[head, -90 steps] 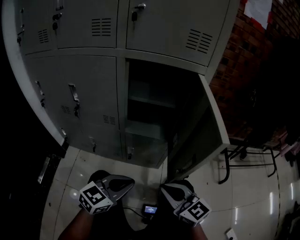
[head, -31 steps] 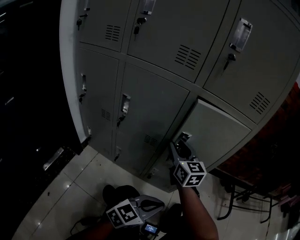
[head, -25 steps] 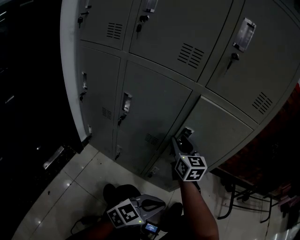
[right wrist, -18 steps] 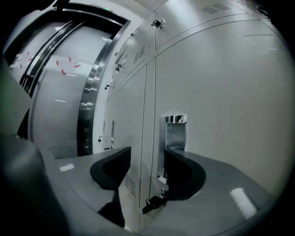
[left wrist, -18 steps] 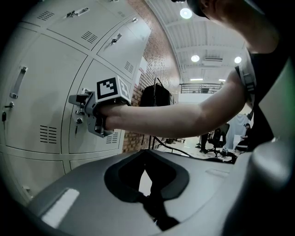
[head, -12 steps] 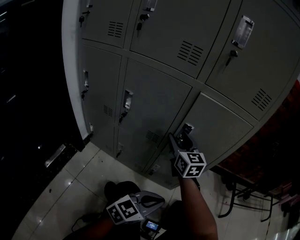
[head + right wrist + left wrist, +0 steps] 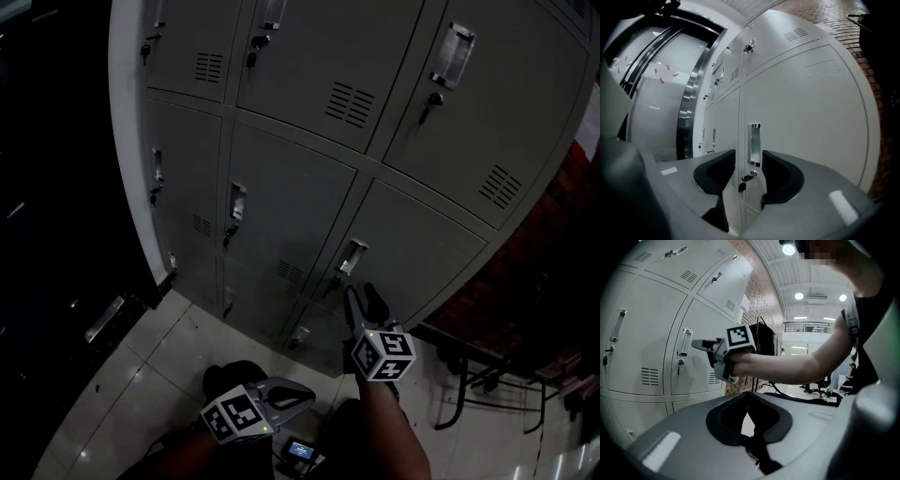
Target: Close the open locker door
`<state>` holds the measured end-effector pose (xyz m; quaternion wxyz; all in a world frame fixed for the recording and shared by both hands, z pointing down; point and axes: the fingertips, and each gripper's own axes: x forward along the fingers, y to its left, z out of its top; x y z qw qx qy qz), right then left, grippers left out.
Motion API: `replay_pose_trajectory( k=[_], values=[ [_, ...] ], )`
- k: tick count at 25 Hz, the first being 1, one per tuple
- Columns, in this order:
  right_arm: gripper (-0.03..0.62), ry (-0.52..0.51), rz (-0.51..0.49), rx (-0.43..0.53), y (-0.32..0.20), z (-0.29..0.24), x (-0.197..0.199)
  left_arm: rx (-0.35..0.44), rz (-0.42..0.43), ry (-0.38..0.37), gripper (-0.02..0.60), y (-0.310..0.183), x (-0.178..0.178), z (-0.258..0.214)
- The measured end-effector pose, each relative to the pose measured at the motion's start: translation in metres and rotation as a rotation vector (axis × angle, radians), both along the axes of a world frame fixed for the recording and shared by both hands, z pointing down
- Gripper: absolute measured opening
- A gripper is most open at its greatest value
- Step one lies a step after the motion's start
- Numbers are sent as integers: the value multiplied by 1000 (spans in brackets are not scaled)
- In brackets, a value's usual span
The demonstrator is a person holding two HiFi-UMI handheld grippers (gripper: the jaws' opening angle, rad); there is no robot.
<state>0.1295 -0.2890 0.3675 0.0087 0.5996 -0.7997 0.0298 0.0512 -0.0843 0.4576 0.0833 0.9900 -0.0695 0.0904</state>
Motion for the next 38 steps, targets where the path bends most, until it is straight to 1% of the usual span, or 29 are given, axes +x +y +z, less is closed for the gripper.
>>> replay_pose_trajectory(
  k=[2,5,13,17,20,22,26,31,38],
  values=[
    [122,-14,-15,-8,22,5,7,-2,-3,5,12,-1,0,-1],
    [63,-21,-21,-24,57,17,19,-5,0,-3,12,0,3,2],
    [43,-9,-54,-65,134,47,44,-7,0,-37,12,0,8,8],
    [38,8,-105,-81,172,54,46,-7,-4,-43,12,-1,9,9],
    [4,35,-157,-98,198,66,40,-5,-4,-47,12,-1,10,9],
    [3,53,-189,-113,211,74,34,-5,-4,-50,12,0,11,10],
    [3,43,-243,-150,231,81,26,-5,-3,-57,12,1,13,11],
    [2,64,-315,-140,248,83,14,-3,-2,-62,12,2,13,11],
    [2,71,-322,-125,249,83,14,1,-2,-67,12,2,16,11]
  ],
)
